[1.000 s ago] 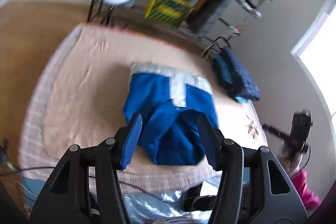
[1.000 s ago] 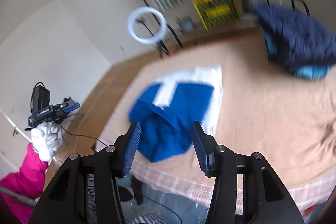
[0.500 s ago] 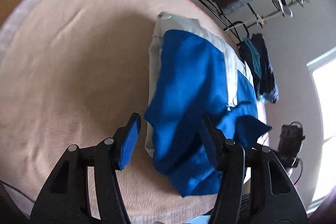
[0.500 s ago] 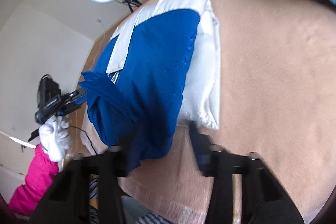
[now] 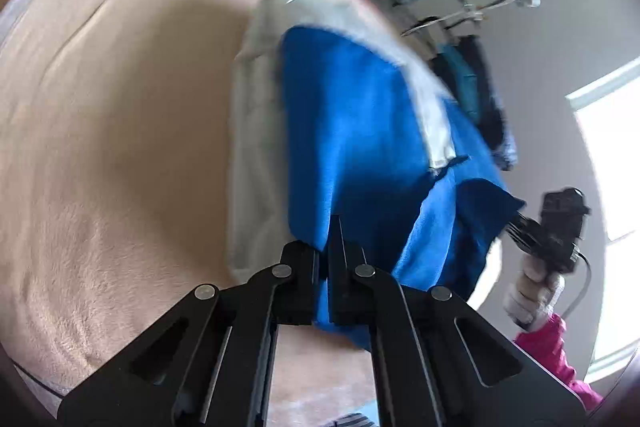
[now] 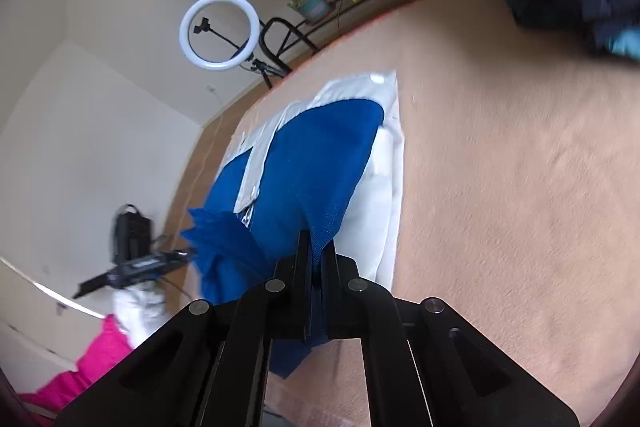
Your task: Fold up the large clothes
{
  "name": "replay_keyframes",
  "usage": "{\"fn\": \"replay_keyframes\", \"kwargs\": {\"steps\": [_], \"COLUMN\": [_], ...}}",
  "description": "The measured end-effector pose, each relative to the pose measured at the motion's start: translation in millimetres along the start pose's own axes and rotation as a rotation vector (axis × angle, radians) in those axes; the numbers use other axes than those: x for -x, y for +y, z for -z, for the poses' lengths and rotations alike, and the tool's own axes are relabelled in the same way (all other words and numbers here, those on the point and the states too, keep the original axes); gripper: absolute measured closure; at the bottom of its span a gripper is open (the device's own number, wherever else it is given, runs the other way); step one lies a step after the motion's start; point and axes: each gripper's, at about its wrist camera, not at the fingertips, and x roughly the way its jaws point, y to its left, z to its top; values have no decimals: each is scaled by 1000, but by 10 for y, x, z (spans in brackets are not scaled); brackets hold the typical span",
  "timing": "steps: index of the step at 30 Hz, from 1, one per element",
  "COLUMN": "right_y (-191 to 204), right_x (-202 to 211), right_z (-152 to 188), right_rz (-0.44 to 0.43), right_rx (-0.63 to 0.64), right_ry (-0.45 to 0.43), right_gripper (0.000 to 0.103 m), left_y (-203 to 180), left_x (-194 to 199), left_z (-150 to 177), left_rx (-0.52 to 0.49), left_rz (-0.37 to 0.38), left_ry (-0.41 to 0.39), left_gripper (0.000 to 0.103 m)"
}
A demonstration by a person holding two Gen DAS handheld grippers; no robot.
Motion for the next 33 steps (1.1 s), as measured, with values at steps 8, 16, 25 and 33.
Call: {"fn": "replay_keyframes", "kwargs": {"steps": [8, 16, 25, 33], "right_y": [0, 300, -61, -267], "right_x": [-440, -4, -553, -1074], "right_z": [232, 59, -754, -1162], "right_rz": [169, 305, 137, 62], "right_rx": [67, 211, 13, 8], "right_ry": [137, -4, -21, -7], "right_gripper": [100, 82, 50, 87], "left_y": [30, -240, -623, -660], "left_x": [163, 415, 86, -425], "left_z": [-59, -183, -776, -1270], "left_rx": [-14, -121, -192, -242], "left_rz": [-32, -163, -106, -128], "left_ry": [-43, -107, -146, -147], "left_gripper": [103, 85, 85, 85]}}
